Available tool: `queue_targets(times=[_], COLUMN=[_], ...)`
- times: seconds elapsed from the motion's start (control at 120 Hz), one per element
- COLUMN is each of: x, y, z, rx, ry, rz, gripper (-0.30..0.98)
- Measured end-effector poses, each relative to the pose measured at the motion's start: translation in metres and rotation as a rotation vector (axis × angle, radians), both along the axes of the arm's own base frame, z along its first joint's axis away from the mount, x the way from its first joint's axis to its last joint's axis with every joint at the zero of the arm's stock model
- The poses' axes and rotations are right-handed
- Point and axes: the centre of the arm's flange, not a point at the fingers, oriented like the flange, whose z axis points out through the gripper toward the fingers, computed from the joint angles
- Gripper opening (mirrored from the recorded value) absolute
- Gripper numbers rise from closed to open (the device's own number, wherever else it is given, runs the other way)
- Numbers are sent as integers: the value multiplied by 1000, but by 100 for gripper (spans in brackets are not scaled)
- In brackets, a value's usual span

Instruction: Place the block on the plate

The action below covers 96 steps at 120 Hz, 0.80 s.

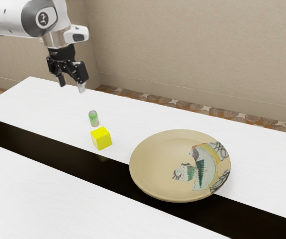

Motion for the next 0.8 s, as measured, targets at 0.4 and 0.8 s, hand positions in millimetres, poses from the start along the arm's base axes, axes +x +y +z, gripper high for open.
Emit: queue_targets(times=[0.4, 0.8], x=[52, 88], y=[40, 49], z=[-120, -227], rx=[-23, -19], ry=[65, 15], rz=[-16, -290], gripper=[69, 69])
